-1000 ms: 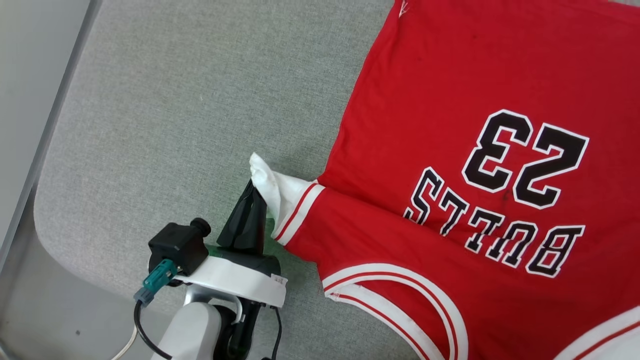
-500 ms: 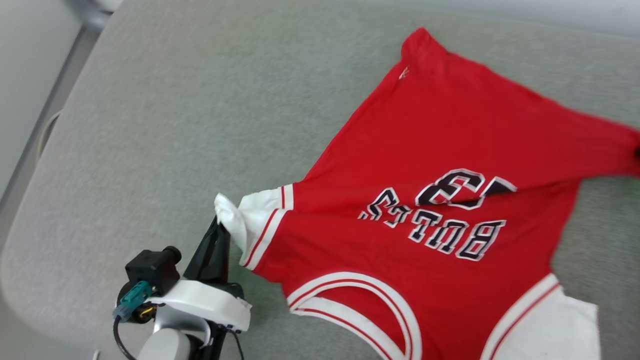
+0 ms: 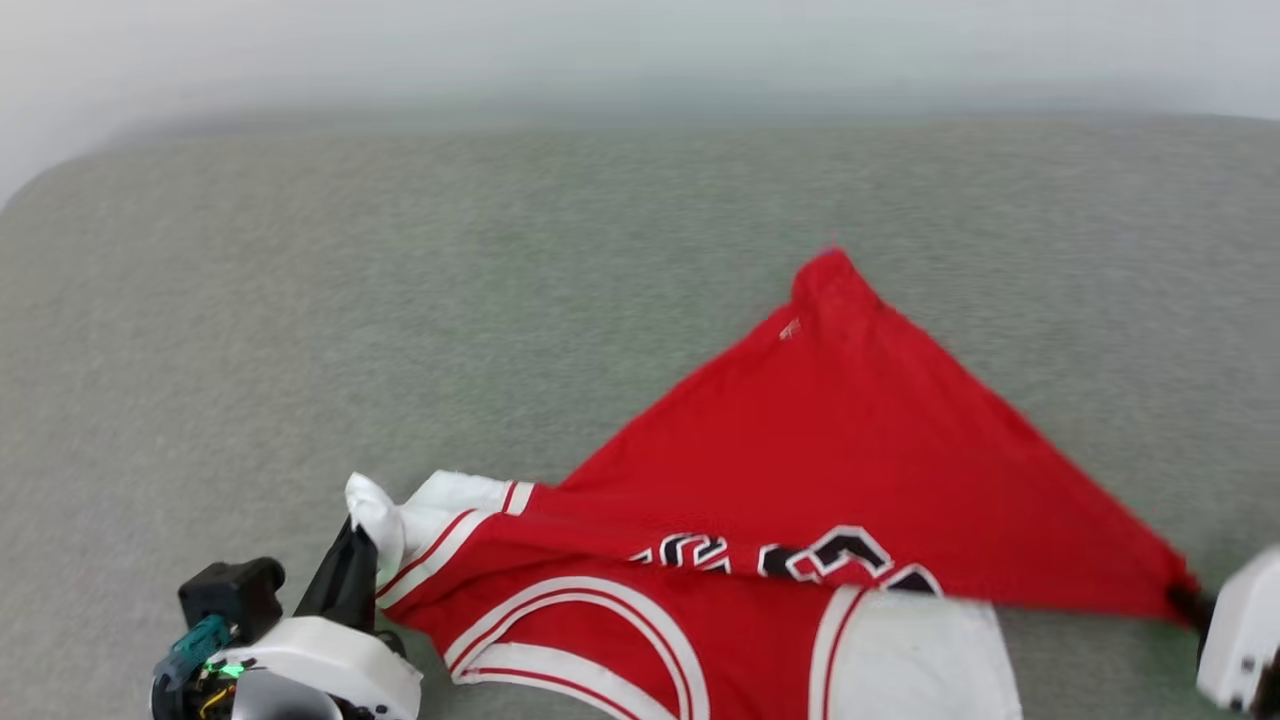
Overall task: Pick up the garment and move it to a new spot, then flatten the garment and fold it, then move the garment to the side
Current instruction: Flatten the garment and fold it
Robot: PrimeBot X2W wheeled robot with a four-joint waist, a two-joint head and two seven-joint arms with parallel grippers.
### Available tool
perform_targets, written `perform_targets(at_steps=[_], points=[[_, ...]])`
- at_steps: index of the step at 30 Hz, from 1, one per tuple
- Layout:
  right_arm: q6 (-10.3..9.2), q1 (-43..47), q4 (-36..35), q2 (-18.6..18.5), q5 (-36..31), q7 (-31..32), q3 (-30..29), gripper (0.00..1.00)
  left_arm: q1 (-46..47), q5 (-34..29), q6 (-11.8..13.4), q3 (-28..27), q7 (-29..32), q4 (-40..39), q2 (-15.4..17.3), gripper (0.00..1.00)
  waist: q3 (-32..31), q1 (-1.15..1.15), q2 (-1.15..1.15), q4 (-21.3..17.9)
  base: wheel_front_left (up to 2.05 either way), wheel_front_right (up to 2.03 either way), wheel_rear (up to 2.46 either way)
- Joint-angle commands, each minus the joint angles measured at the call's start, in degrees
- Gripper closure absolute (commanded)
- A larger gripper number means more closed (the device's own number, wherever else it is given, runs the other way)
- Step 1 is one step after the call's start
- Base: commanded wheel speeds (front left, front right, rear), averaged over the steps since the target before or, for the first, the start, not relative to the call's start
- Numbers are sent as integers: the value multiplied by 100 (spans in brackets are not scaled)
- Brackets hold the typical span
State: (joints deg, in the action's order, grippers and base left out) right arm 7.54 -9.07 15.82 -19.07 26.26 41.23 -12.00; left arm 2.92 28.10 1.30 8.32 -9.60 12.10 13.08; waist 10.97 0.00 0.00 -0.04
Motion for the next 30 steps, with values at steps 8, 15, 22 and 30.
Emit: perform_targets(at_steps=[8,15,22,30], points=[[-9,1491,-842,1043,-223,-109,-385,100,-292,150,84,-136,162,-35,182,100,-429,0,0,-673,0,0,0],[-8,1705,-938,1436,-87,-541,-329,0,-294,164,96,-65,215,-79,181,100,-469,0,0,-627,0,0,0],[-8,1332,-1066,1510,-219,-2672,-406,0,-94,74,56,123,246,-228,104,100,-443,0,0,-322,0,0,0],[-8,188,-451,1148,-366,-3604,-108,0,201,-47,67,313,82,-441,-18,100,-184,0,0,-19,0,0,0]])
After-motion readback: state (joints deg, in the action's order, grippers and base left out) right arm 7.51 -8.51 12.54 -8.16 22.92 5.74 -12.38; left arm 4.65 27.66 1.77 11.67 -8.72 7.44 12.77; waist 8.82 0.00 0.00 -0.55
